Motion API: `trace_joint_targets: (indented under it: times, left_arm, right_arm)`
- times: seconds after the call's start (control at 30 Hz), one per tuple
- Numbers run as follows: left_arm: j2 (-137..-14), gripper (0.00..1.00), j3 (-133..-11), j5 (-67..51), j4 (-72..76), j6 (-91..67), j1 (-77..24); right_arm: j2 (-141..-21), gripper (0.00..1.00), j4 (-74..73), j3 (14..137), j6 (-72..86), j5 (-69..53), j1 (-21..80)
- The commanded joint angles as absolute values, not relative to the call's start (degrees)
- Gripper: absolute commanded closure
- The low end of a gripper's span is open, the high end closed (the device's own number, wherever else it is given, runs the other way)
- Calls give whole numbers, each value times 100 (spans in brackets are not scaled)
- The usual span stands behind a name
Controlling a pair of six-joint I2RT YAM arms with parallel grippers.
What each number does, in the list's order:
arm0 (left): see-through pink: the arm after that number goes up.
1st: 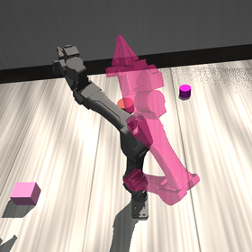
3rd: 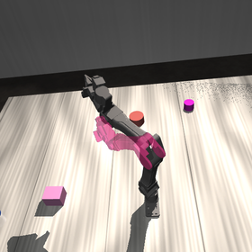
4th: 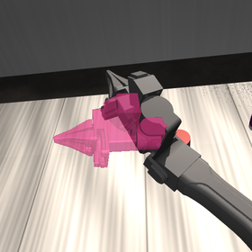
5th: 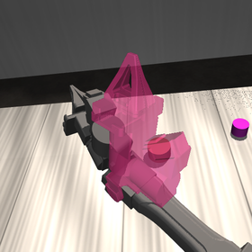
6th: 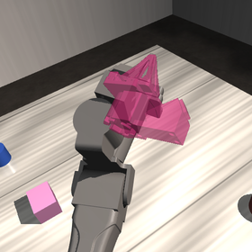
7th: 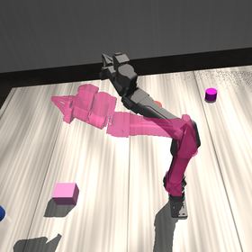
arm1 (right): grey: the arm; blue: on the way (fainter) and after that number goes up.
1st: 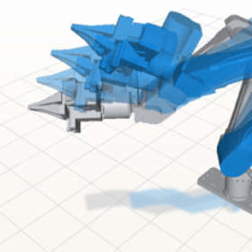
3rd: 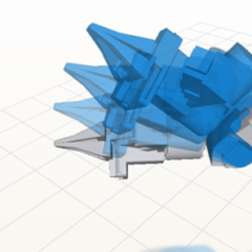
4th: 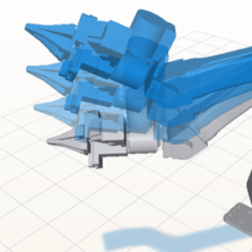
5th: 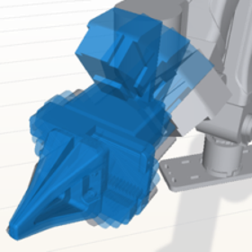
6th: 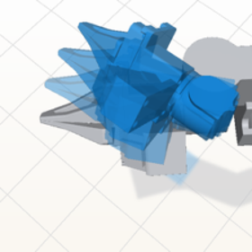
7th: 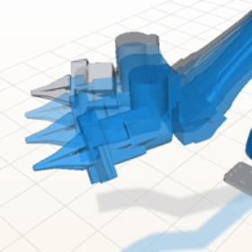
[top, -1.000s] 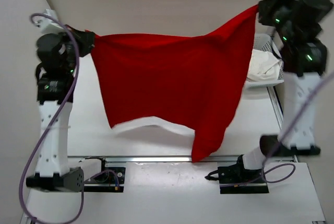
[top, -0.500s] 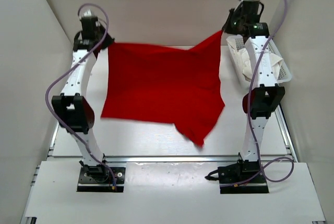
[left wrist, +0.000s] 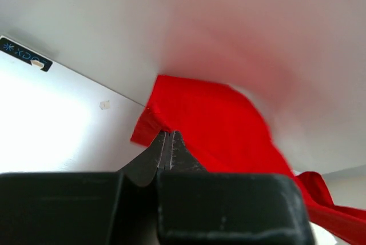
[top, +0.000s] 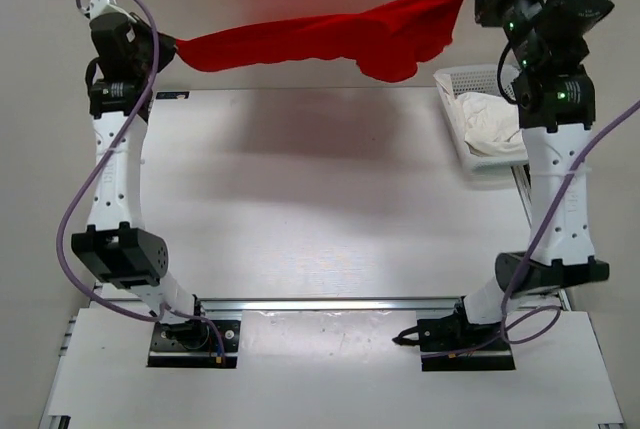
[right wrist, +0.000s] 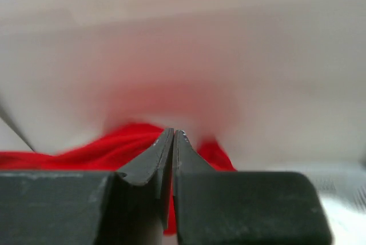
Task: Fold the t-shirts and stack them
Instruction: Flatten out the tshirt
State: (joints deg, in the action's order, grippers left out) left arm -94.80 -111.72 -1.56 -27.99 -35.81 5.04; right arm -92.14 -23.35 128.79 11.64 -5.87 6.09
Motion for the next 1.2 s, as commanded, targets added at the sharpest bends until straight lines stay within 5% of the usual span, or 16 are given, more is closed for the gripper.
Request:
trace_joint_targets:
  times: [0.0,0.1,0.3,0.43,0.63,0.83,1.0,1.17]
  left_arm:
    - [-8976,100,-10340,165,-2541,-3349,387]
    - [-8195,100,-8857,342,-1989,-3278,343]
    - [-6805,100,-5764,511,-1425,-3304,386]
    - [-6128,100,-4090,176,-1274,-3551,623]
    - [-5652,100,-3288,-245,-1783,-3445,904]
    - [-5309,100,-2882,-370,-1732,-3515,871]
    - [-5694,100,-3102,-508,-1407,-3849,852]
    - [-6449,100,-3497,-509,-1170,-4060,1045]
  right_arm:
    - [-8890,100,-2393,11395,1406,-439,361]
    - [-7809,100,-1760,8561,1651,-413,308]
    - [-6366,100,-1529,5340,1985,-465,404]
    - [-5732,100,-2117,4369,2337,-554,579]
    - [-4249,100,-3294,3096,2855,-895,1098]
    - [-3576,100,-3832,3304,3604,-124,2259]
    - [-4734,100,-2719,3551,2892,-1273,742]
    - [-6324,100,-2110,4638,2532,-925,685]
